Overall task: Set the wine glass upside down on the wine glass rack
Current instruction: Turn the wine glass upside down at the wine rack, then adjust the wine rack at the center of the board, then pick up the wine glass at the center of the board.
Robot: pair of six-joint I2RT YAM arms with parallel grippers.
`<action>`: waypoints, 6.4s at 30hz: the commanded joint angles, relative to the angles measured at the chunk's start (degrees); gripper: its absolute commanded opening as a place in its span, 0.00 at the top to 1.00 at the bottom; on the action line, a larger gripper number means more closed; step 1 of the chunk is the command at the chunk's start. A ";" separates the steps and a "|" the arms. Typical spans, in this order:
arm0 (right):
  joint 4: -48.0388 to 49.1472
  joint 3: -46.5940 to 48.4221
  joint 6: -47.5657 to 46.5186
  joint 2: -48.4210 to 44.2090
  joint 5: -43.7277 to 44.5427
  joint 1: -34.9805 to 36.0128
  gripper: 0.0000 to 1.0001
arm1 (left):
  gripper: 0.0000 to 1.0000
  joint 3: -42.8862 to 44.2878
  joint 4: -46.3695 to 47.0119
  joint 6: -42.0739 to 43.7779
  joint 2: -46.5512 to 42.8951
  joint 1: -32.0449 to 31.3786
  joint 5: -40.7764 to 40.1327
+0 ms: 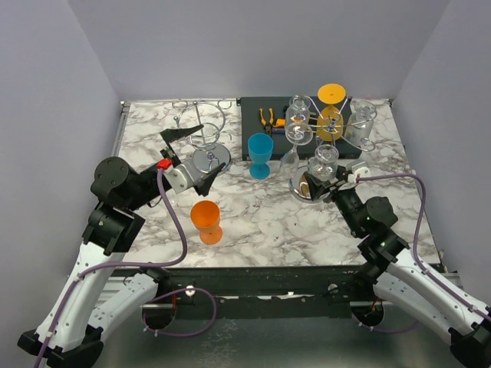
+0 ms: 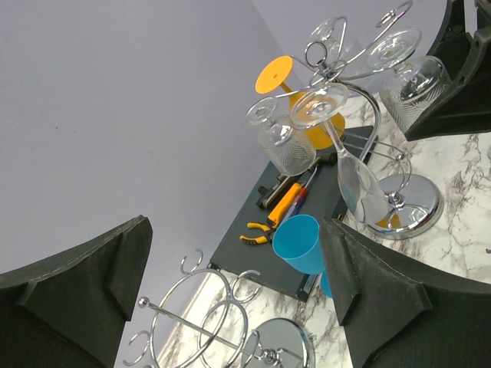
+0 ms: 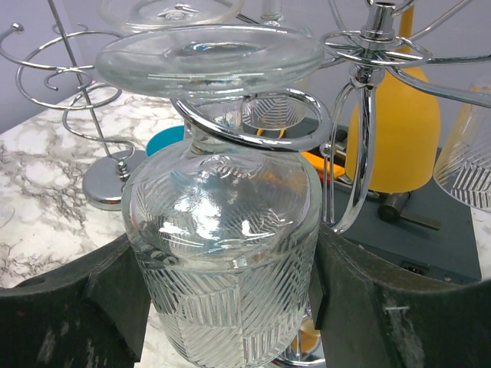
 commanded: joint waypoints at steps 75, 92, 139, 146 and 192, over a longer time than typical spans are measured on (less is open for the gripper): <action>-48.01 68.75 -0.14 38.31 5.57 -6.87 0.39 | 0.01 1.00 -3.10 -4.15 -1.13 0.25 3.12; -49.02 61.36 3.88 37.15 -7.11 -15.43 0.47 | 0.01 1.40 -3.91 -3.40 -1.92 0.20 2.86; -43.86 56.45 13.22 33.91 -5.34 -13.81 0.65 | 0.01 0.62 -4.10 -2.66 -1.28 0.20 2.51; -46.76 63.19 13.37 34.49 -9.06 -13.76 0.39 | 0.01 -1.60 -4.41 -4.51 -2.21 0.20 2.46; -51.76 113.78 15.57 94.19 -15.28 21.03 0.25 | 0.01 11.18 -14.73 -0.32 -17.98 0.20 -34.10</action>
